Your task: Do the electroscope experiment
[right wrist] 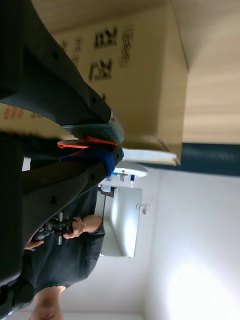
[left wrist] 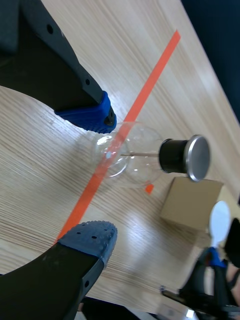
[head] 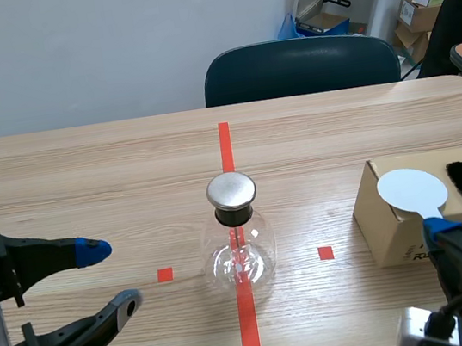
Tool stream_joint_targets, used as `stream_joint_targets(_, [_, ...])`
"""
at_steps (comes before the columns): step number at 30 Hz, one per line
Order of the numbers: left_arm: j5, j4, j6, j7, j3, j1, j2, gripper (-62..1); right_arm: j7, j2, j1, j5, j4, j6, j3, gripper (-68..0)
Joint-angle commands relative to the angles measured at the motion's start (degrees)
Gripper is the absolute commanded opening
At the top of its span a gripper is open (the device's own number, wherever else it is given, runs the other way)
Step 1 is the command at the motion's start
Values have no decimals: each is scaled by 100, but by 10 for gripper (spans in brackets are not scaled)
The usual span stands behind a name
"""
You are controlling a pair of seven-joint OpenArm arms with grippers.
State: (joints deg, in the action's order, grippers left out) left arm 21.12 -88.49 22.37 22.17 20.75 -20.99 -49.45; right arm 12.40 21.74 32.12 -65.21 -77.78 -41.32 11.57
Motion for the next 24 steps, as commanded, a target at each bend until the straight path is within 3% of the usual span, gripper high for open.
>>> stream_joint_targets(1, [26,87,7,79,96,162,98,-270,-79,50,-70,13,-426,-354,-13,-665])
stream_joint_targets(6, [-4,756,-26,103,479,699,420,-389,-354,50,-160,-59,-942,-354,442,-664])
stream_joint_targets(10, [-267,1274,-109,168,726,1064,682,-422,-1023,50,-402,-404,-966,-354,1073,-664])
stream_joint_targets(14, [-278,1770,-232,295,990,1375,887,-483,-1589,50,-643,-649,-966,-354,1578,-664])
stream_joint_targets(24, [-470,2833,-540,883,1652,2013,1331,-560,-2671,50,-817,-1460,-966,-295,2190,-664])
